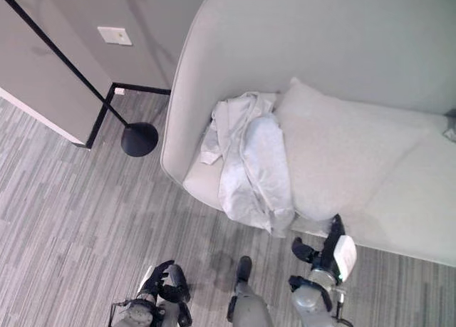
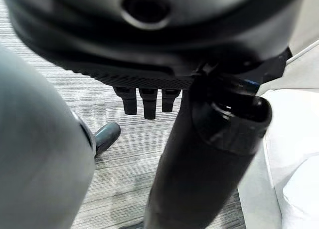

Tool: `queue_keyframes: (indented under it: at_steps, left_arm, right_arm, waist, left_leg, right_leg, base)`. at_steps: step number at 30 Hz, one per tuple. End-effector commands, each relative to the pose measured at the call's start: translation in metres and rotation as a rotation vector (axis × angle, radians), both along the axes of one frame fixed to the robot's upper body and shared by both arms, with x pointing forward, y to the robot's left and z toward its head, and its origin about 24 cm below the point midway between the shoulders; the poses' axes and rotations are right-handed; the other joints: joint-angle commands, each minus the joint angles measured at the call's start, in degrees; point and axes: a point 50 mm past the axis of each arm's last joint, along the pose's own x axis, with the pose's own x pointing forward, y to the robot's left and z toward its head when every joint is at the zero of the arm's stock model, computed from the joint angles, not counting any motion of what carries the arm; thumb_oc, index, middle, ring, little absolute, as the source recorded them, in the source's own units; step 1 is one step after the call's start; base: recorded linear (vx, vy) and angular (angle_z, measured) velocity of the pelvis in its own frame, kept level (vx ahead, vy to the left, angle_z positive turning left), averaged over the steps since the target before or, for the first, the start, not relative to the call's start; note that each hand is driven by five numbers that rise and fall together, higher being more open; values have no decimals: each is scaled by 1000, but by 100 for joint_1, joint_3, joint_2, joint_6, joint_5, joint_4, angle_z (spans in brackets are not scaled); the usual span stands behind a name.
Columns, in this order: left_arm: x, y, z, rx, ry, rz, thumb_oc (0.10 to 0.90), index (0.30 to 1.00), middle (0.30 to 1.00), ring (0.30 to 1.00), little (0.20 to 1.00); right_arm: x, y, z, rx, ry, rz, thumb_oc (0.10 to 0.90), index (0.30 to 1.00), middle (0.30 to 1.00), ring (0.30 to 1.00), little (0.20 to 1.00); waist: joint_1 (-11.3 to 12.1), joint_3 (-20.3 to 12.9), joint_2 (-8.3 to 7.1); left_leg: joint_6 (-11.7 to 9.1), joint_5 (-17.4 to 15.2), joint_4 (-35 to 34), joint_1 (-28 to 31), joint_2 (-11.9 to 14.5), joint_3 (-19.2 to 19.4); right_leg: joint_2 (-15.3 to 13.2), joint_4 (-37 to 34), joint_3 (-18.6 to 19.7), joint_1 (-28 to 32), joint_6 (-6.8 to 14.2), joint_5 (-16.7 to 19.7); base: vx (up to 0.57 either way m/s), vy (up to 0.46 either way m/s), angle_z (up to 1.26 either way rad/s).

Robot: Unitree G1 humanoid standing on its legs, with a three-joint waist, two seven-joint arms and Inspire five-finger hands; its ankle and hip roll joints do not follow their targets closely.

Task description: Hang the clothes on the sofa on the clothes rack.

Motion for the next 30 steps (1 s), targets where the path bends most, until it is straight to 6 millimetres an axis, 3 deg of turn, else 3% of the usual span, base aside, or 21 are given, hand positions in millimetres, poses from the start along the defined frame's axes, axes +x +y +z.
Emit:
queue_keyframes:
  at_steps: [1, 6, 11, 12, 13, 14, 17, 18, 19, 26, 30]
  left_arm:
    - [-16, 5, -7, 72, 24, -24, 800, 900, 900, 900, 900]
    - [-24, 10, -10, 83, 58, 13, 800, 900, 900, 900, 900]
    - [-28, 14, -12, 91, 72, 30, 800, 900, 900, 900, 900]
    - [-30, 17, -13, 95, 78, 45, 800, 900, 900, 900, 900]
    - [-31, 22, -13, 108, 89, 66, 800, 900, 900, 900, 900]
    - [-31, 22, -13, 109, 89, 67, 800, 900, 900, 900, 900]
    - [-32, 29, -14, 122, 105, 91, 800, 900, 900, 900, 900]
    - [-32, 29, -14, 123, 104, 91, 800, 900, 900, 900, 900]
    - [-34, 34, -15, 142, 125, 94, 800, 900, 900, 900, 900]
    - [-35, 39, -15, 154, 138, 101, 800, 900, 900, 900, 900]
    - [-29, 35, -13, 138, 108, 92, 800, 900, 900, 900, 900]
  right_arm:
    - [24, 17, 45, -159, -268, 129, 800, 900, 900, 900, 900]
    - [11, 23, 57, -144, -319, 165, 800, 900, 900, 900, 900]
    - [1, 32, 54, -117, -285, 231, 800, 900, 900, 900, 900]
    - [-3, 37, 46, -85, -240, 258, 800, 900, 900, 900, 900]
    - [-11, 42, 25, 17, -140, 255, 800, 900, 900, 900, 900]
    - [-11, 42, 25, 18, -140, 255, 800, 900, 900, 900, 900]
    - [-22, 44, -8, 217, -7, 162, 800, 900, 900, 900, 900]
    - [-22, 44, -9, 218, -7, 162, 800, 900, 900, 900, 900]
    - [-32, 48, -26, 398, 30, 71, 800, 900, 900, 900, 900]
    - [-47, 52, -50, 575, 115, -25, 800, 900, 900, 900, 900]
    - [-38, 46, -59, 544, 138, -70, 800, 900, 900, 900, 900]
  waist:
    - [-34, -495, -426]
    - [-184, -579, -569]
    - [-263, -634, -686]
    - [-292, -643, -730]
    - [-306, -644, -806]
    - [-304, -643, -811]
    - [-288, -649, -872]
    - [-285, -648, -876]
    - [-237, -658, -911]
    - [-146, -563, -931]
    - [-117, -417, -846]
  left_leg:
    - [-372, -138, 48, 237, 457, 81]
    - [-305, -340, 48, 473, 359, 257]
    - [-234, -476, 48, 646, 239, 417]
    - [-195, -528, 48, 699, 169, 456]
    - [-159, -572, 48, 749, 84, 511]
    - [-157, -573, 48, 750, 82, 513]
    - [-129, -589, 48, 742, 8, 514]
    - [-128, -590, 48, 742, 6, 517]
    - [-116, -597, 48, 719, -49, 505]
    - [-86, -567, 48, 527, -227, 421]
    - [-46, -523, 48, 315, -338, 344]
  right_leg:
    - [-414, 88, 517, 69, 614, -390]
    - [-464, 102, 701, 70, 705, -254]
    - [-534, 113, 873, 64, 794, -124]
    - [-581, 120, 931, 57, 825, -72]
    - [-656, 130, 988, 46, 872, -2]
    - [-658, 130, 991, 45, 873, -2]
    - [-732, 124, 1023, 13, 910, 67]
    - [-734, 124, 1026, 12, 911, 67]
    - [-792, 111, 1024, -3, 934, 115]
    - [-964, 70, 1016, -143, 991, 241]
    - [-1062, 57, 1031, -310, 1020, 312]
  base:
    - [-5, 111, -16]
    - [-23, 92, -17]
    - [-19, 102, -15]
    - [-38, 136, -26]
    - [-39, 136, -24]
    - [-32, 93, -15]
    - [-23, 41, -13]
    - [-26, 35, -3]
    - [0, 0, 0]
    - [-23, 20, -3]
    - [-59, 29, 0]
